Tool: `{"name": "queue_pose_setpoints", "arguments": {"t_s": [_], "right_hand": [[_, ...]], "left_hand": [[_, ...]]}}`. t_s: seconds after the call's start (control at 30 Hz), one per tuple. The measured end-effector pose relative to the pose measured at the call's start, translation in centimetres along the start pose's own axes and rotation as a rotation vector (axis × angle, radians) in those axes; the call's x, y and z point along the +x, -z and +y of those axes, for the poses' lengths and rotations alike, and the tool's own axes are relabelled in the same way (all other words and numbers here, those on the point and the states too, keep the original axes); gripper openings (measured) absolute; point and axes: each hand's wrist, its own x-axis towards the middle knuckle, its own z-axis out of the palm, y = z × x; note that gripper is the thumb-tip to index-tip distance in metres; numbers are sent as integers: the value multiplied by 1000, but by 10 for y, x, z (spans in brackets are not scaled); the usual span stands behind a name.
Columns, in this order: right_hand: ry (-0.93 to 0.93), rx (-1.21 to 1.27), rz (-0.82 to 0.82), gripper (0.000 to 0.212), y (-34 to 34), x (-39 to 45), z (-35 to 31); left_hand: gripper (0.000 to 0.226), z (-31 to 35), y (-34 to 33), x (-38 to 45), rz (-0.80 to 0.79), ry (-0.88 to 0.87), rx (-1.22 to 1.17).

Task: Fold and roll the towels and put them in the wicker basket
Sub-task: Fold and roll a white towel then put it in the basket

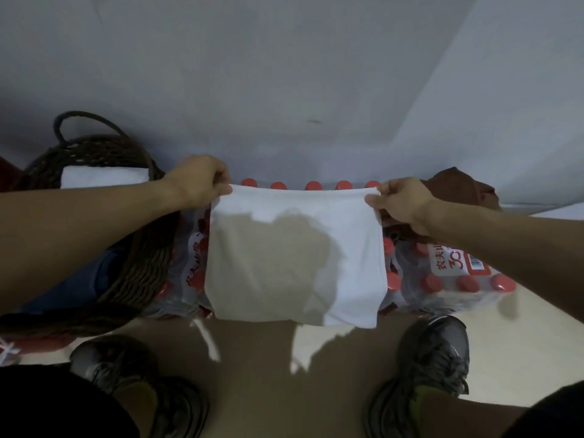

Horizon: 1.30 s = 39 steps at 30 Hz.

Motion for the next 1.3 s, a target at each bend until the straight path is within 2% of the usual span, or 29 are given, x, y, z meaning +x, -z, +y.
{"name": "queue_pose_setpoints", "arguments": {"t_s": [0.2,0.37,0.53,0.67,0.73,0.8,0.87,0.93,1.0,1.07,1.1,1.13,1.2,1.23,1.27,1.3], "right_hand": [[201,-290,107,27,-1,23,-1],[253,-434,164,34,-11,33,-7],[220,-594,178,49,-11,25,-18],[268,-673,129,46,1,3,-27],[248,-770,28,43,11,-15,-38],[212,-900,-106,34,21,-37,-48],[152,-962,-237,28,28,-61,-52],[73,-922,-361,25,32,-82,-47],[44,-909,-453,19,29,-99,-36],[8,-877,-470,19,21,-113,-18],[-46,-810,-469,19,16,-119,-6],[-118,-723,-466,18,10,-125,7],[-250,-560,-419,17,-4,-138,35],[-279,-483,-351,17,-14,-144,51],[-269,-395,-248,16,-26,-149,66],[-232,-280,-111,14,-39,-156,81]], "left_hand": [[16,-4,-11,25,91,58,-26],[19,-3,-22,24,106,76,-25],[30,4,-21,13,108,125,-29],[18,15,-3,-14,133,9,6],[12,26,12,-32,44,-59,117],[17,40,26,-50,-149,-28,235],[29,53,33,-69,-366,77,244],[38,63,25,-92,-529,221,122],[35,69,12,-117,-603,340,45],[26,68,-8,-142,-622,503,-44],[26,66,-21,-155,-588,577,-96],[28,61,-36,-166,-488,581,-98],[32,59,-69,-190,-102,520,-86],[30,63,-84,-203,98,515,-169],[25,69,-96,-215,230,549,-329],[22,73,-105,-222,283,583,-516]]}}
